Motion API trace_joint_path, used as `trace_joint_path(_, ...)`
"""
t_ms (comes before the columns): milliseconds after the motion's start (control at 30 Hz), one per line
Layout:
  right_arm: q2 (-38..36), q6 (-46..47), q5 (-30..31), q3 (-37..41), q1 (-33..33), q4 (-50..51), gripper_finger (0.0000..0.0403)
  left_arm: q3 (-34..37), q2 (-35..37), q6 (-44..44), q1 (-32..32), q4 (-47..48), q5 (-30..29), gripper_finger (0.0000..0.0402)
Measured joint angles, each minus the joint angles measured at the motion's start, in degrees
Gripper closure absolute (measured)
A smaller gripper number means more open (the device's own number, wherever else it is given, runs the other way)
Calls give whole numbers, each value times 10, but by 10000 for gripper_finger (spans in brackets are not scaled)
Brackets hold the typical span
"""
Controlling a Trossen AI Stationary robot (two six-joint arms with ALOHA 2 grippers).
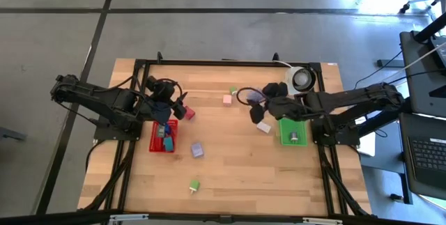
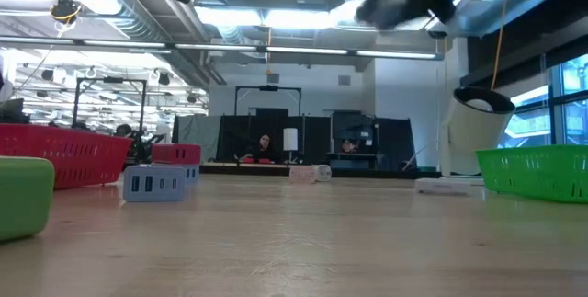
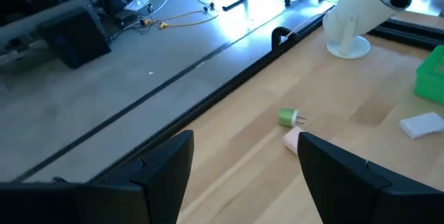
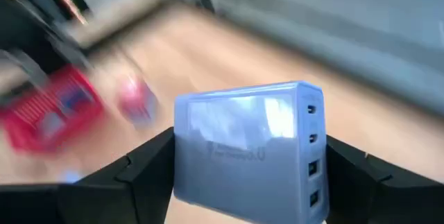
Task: Pick & Place Office items
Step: Put the right light blue charger adapter into the green basket
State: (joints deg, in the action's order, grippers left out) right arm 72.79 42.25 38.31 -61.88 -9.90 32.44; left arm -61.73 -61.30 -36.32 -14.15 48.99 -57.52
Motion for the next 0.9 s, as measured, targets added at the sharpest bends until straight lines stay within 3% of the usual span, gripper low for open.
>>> trace_joint_path(167,9,222,-98,0,6,246,126,0,0,8,0,0,0,146)
trace_joint_path(267,12,286,-157,3,0,330,126,0,0,25,0,0,-1,146)
trace_joint_path(667,12,385,-289,139,-19,349,126,0,0,18,1,0,-3,146)
trace_joint_path(900,12,397,-287,175,-19,325,126,0,0,17,1,0,-32,146)
